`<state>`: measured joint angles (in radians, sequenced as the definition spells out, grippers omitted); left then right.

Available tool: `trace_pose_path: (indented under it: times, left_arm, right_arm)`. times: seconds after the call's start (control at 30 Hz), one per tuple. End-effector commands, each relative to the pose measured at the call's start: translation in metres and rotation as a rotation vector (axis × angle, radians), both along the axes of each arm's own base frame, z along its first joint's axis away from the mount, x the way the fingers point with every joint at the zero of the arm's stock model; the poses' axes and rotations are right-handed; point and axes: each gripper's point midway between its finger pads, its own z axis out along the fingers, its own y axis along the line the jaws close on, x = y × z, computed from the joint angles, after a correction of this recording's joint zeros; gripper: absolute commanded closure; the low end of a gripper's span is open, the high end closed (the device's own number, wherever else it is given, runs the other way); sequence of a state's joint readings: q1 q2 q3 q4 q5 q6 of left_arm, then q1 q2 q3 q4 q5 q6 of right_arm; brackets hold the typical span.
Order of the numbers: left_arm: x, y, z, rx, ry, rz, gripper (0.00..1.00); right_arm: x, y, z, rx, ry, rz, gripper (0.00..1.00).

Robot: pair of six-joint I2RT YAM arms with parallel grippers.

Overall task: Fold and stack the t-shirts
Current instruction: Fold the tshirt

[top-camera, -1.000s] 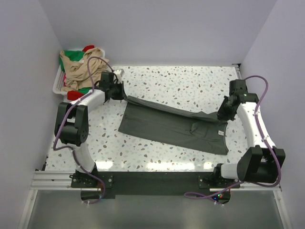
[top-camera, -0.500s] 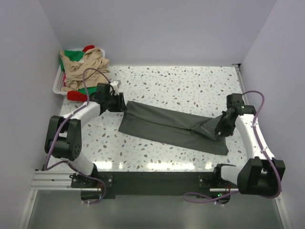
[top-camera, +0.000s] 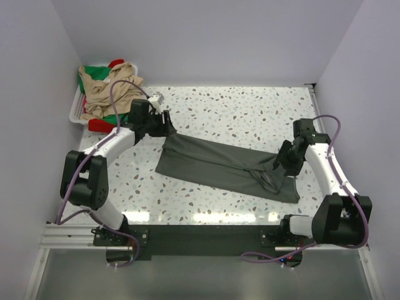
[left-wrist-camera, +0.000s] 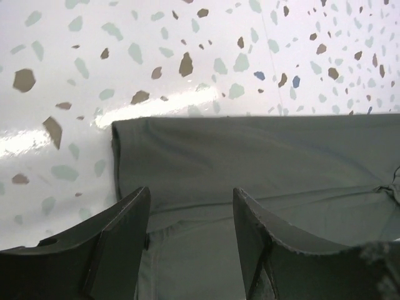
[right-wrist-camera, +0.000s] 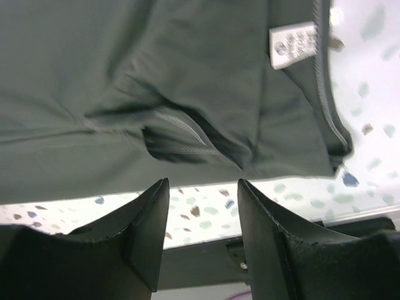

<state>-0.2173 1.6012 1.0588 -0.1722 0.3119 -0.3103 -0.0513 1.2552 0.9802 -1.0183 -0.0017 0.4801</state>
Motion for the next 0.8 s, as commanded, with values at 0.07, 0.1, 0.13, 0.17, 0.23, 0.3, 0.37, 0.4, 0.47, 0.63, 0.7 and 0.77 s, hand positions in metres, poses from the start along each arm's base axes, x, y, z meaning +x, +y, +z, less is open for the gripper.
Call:
trace_pose_path:
  times: [0.07, 0.1, 0.13, 0.17, 0.23, 0.3, 0.37, 0.4, 0.47, 0.63, 0.7, 0.77]
  left_arm:
    - [0.037, -0.033, 0.016, -0.111, -0.041, -0.033, 0.40]
    - [0.040, -0.035, 0.004, -0.113, -0.009, -0.032, 0.40]
    - [0.041, -0.038, 0.000, -0.120, 0.003, -0.036, 0.40]
    - [0.044, -0.039, -0.009, -0.124, 0.023, -0.030, 0.40]
    - [0.045, -0.040, -0.019, -0.125, 0.050, -0.022, 0.40]
    - [0.044, -0.040, -0.032, -0.122, 0.084, -0.016, 0.39]
    - [0.042, -0.038, -0.043, -0.114, 0.113, -0.005, 0.39]
    - [0.041, -0.037, -0.049, -0.107, 0.130, -0.001, 0.39]
    - [0.036, -0.033, -0.059, -0.088, 0.157, 0.012, 0.39]
    - [0.026, -0.027, -0.068, -0.057, 0.184, 0.020, 0.39]
    - [0.022, -0.025, -0.071, -0.047, 0.191, 0.019, 0.39]
    - [0.017, -0.024, -0.075, -0.042, 0.199, 0.014, 0.38]
  right_arm:
    - [0.069, 0.016, 0.000, 0.096, -0.150, 0.030, 0.49]
    - [0.074, 0.019, -0.002, 0.110, -0.151, 0.036, 0.49]
    - [0.078, 0.022, -0.004, 0.124, -0.150, 0.039, 0.49]
    - [0.085, 0.026, -0.006, 0.131, -0.159, 0.046, 0.49]
    - [0.088, 0.031, -0.018, 0.143, -0.129, 0.053, 0.49]
    - [0.090, 0.043, -0.027, 0.150, -0.107, 0.076, 0.49]
    - [0.088, 0.053, -0.033, 0.148, -0.089, 0.096, 0.49]
    - [0.086, 0.056, -0.037, 0.148, -0.075, 0.100, 0.49]
    - [0.081, 0.062, -0.045, 0.139, -0.046, 0.113, 0.49]
    - [0.068, 0.069, -0.056, 0.140, -0.009, 0.126, 0.50]
    - [0.064, 0.068, -0.058, 0.137, -0.002, 0.119, 0.53]
    - [0.060, 0.067, -0.060, 0.134, 0.006, 0.117, 0.55]
